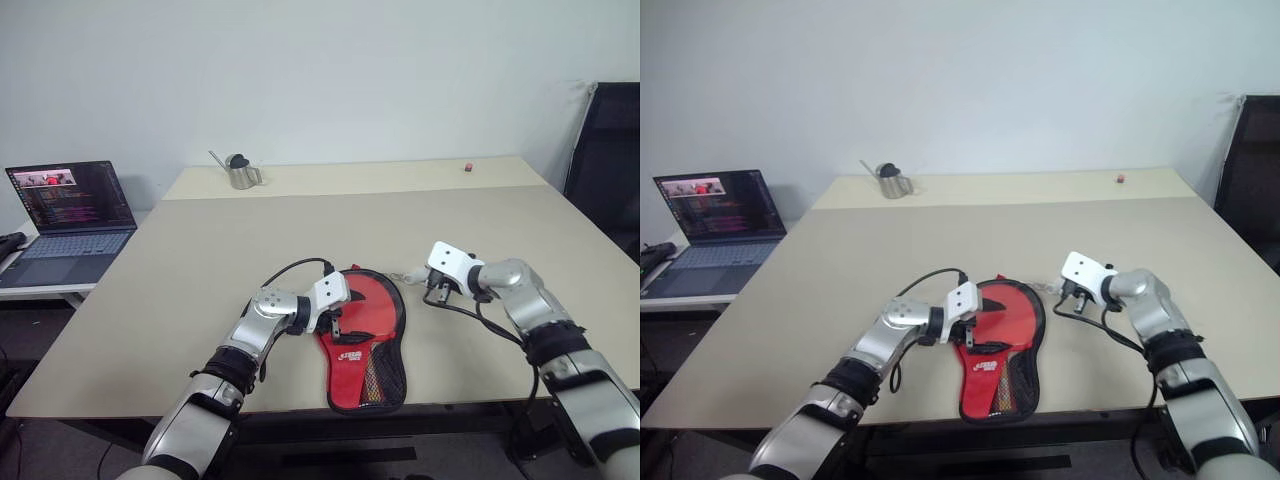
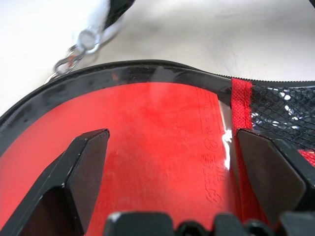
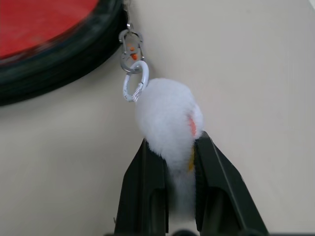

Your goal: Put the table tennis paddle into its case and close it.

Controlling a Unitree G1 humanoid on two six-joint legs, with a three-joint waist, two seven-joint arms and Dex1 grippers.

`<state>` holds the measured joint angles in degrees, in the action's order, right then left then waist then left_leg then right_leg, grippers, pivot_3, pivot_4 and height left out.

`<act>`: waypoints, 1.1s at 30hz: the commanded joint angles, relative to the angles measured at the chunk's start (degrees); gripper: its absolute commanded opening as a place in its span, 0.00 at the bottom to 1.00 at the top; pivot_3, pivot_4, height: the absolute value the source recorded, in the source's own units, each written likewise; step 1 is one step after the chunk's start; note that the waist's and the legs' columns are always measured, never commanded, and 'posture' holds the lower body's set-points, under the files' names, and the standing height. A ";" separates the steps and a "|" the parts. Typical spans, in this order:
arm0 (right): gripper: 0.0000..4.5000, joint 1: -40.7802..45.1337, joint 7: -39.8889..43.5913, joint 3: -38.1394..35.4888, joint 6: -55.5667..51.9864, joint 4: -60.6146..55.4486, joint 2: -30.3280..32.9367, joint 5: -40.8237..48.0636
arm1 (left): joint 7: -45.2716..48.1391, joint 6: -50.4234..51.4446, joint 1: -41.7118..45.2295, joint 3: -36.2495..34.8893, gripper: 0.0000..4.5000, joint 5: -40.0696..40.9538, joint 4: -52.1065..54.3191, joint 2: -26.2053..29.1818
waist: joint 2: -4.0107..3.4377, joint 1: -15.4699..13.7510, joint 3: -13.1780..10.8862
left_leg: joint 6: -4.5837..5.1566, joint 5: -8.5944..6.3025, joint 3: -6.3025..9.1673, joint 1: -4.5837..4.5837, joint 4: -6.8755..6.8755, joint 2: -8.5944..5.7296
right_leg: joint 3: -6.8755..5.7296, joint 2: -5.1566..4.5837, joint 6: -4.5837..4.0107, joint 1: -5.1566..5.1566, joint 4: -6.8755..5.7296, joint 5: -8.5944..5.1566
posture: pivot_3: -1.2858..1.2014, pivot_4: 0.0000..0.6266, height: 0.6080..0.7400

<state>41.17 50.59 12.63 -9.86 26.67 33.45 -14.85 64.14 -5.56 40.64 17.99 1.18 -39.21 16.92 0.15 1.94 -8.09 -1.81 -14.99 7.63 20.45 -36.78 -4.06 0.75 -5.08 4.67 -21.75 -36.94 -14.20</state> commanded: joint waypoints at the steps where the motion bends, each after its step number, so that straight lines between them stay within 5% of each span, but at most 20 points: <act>1: 0.05 -3.43 3.20 -1.82 -4.53 -12.09 4.56 1.16 | 2.33 1.10 -3.47 6.84 1.00 -7.07 -8.28 -0.25 | 0.01 -0.38 0.00 | 0.01 -0.01 0.03 0.02 0.00 -0.02 | -0.03 -0.03 0.02 0.01 0.02 -0.02 | 0.52 0.24 1.00; 8: 0.05 -15.01 11.29 -5.25 -15.22 -35.91 15.15 6.21 | 2.21 -0.74 -1.08 7.15 1.00 -7.79 -12.58 -2.22 | 0.13 -1.07 0.07 | 0.19 -0.18 0.09 0.15 -0.14 -0.22 | -0.11 -0.26 0.29 0.09 0.13 -0.19 | 0.52 0.24 1.00; 18: 0.05 -27.63 15.60 -11.23 -26.14 -54.27 23.79 15.10 | 1.47 -3.58 1.96 7.16 1.00 -9.21 -17.96 -5.10 | 0.50 -2.36 0.13 | 0.30 -0.29 0.14 0.12 -0.16 -0.20 | -0.33 -0.53 0.48 0.35 0.23 -0.31 | 0.52 0.24 1.00; 33: 0.05 -51.13 14.89 -20.83 -38.13 -77.12 27.13 27.43 | 1.09 -6.34 6.02 6.92 1.00 -11.52 -23.28 -10.54 | 0.68 -4.96 0.30 | 0.65 -0.61 0.64 0.45 -0.19 -0.47 | -1.21 -1.09 0.92 0.65 1.03 -0.55 | 0.52 0.24 1.00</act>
<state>-8.55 64.58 -6.06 -47.06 -46.43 59.91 9.76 65.71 -13.06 50.20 18.81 -3.22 -56.53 6.90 0.83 -3.02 -7.80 -1.14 -15.64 8.28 20.91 -36.98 -4.57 -0.47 -6.21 5.61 -21.05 -35.88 -14.76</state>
